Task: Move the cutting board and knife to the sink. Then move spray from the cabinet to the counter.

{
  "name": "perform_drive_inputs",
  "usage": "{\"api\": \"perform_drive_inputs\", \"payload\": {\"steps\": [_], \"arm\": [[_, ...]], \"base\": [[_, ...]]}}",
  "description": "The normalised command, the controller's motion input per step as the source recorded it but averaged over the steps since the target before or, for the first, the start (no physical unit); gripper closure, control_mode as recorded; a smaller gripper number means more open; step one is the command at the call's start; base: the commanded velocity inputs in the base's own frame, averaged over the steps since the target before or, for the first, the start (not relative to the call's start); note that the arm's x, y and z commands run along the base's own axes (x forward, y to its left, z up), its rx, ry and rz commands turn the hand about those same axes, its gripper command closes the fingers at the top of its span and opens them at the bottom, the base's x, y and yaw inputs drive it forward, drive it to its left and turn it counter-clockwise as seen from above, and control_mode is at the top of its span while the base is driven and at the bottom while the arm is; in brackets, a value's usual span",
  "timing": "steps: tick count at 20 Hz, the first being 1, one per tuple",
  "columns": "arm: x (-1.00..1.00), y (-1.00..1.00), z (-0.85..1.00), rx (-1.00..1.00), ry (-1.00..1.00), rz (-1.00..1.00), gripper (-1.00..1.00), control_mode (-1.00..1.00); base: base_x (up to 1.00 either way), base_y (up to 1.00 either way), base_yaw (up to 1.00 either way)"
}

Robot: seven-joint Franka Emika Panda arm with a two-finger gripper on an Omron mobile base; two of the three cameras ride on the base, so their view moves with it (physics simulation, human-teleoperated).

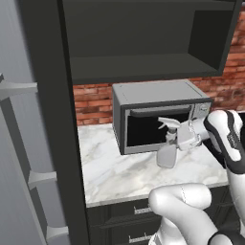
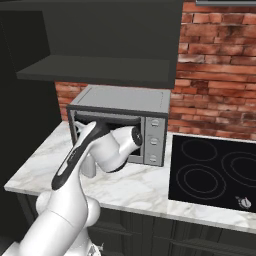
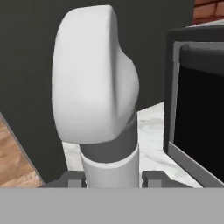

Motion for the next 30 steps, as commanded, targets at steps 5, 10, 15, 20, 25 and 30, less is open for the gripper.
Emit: {"api": "perform_drive_inputs", "payload": {"steps": [5,10,15,20,25,30], "arm": [[0.17,0.00,-0.56,0.00,0.09,0.06,1.00,-1.00],[0.27,0.00,-0.43,0.00,0.02,0.03,1.00,-1.00],[0.25,0.00,-0.13,0.00,0.00,0.00,1.00,-1.00],[0.21,0.00,-0.03,0.00,0.00,0.00,1.00,-1.00],[0.28,0.00,-0.06,0.00,0.00,0.00,1.00,-1.00],[0.23,0.00,-0.15,0.00,0.00,0.00,1.00,-1.00]], "base": [[0.00,0.00,0.00],[0.00,0.00,0.00],[0.00,0.00,0.00],[0.00,0.00,0.00],[0.00,0.00,0.00],[0.00,0.00,0.00]]}}
